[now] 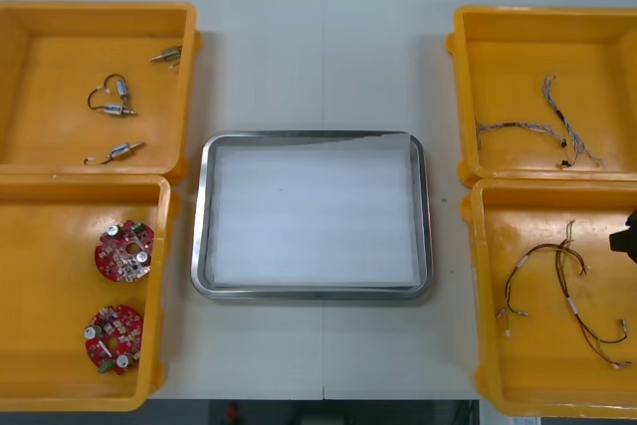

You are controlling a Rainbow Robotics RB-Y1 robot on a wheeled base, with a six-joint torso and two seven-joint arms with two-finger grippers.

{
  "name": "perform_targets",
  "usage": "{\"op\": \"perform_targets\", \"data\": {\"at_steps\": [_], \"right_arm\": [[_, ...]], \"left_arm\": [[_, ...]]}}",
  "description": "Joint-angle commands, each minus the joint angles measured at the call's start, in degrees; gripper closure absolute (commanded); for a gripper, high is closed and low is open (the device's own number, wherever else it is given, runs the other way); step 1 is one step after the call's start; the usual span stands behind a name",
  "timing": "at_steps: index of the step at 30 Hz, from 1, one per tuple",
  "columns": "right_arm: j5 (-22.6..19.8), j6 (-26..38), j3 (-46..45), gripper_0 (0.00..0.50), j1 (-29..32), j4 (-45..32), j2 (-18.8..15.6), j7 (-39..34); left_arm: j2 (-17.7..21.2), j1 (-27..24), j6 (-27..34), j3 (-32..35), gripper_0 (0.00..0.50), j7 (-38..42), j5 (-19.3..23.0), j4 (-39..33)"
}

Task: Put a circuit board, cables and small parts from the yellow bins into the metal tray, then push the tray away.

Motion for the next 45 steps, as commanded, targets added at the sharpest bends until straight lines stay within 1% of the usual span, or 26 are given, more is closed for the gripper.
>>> {"op": "perform_targets", "data": {"at_steps": [1,21,22,24,33,34,36,37,39,43,45], "right_arm": [[-0.3,0.2,-1.5,0.0,1.1,-1.7,-2.0,-1.8],[-0.3,0.2,-1.5,0.0,1.1,-1.7,-2.0,-1.8],[-0.3,0.2,-1.5,0.0,1.1,-1.7,-2.0,-1.8],[-0.3,0.2,-1.5,0.0,1.1,-1.7,-2.0,-1.8],[-0.3,0.2,-1.5,0.0,1.1,-1.7,-2.0,-1.8],[0.0,0.2,-2.3,0.0,-0.8,-2.3,-3.3,-1.8],[-0.1,0.2,-2.4,0.0,-1.0,-2.3,-3.5,-1.8],[-0.1,0.2,-2.4,0.0,-1.8,-2.6,-4.1,-1.6],[0.5,0.2,-1.9,0.0,-1.1,-3.2,-4.5,-1.4],[0.9,0.2,-1.6,0.0,-0.7,-3.4,-4.5,-1.3],[0.6,0.2,-1.5,0.0,-0.4,-3.4,-4.5,-1.1]], "left_arm": [[2.7,0.9,0.4,1.3,0.0,-5.5,0.0,-1.4],[2.7,0.9,0.4,1.3,0.0,-5.5,0.0,-1.4],[1.8,2.4,0.4,0.0,0.0,0.8,-0.1,-0.4],[1.4,2.6,0.4,0.0,0.0,0.7,-0.2,-0.3],[1.7,2.6,0.2,-0.3,0.0,0.8,-0.6,-0.4],[1.7,2.6,0.0,-0.4,0.0,0.8,-0.4,-0.5],[1.7,2.6,-0.5,-0.4,0.0,0.8,-0.3,-0.4],[1.7,2.6,-0.9,-0.4,0.0,0.8,-0.2,-0.4],[1.7,3.0,-1.8,-0.4,0.0,0.8,0.1,-0.7],[1.7,5.4,-4.3,-0.4,0.0,1.0,0.2,-3.0],[1.7,7.8,-6.5,-0.4,0.0,1.5,0.1,-5.0]]}}
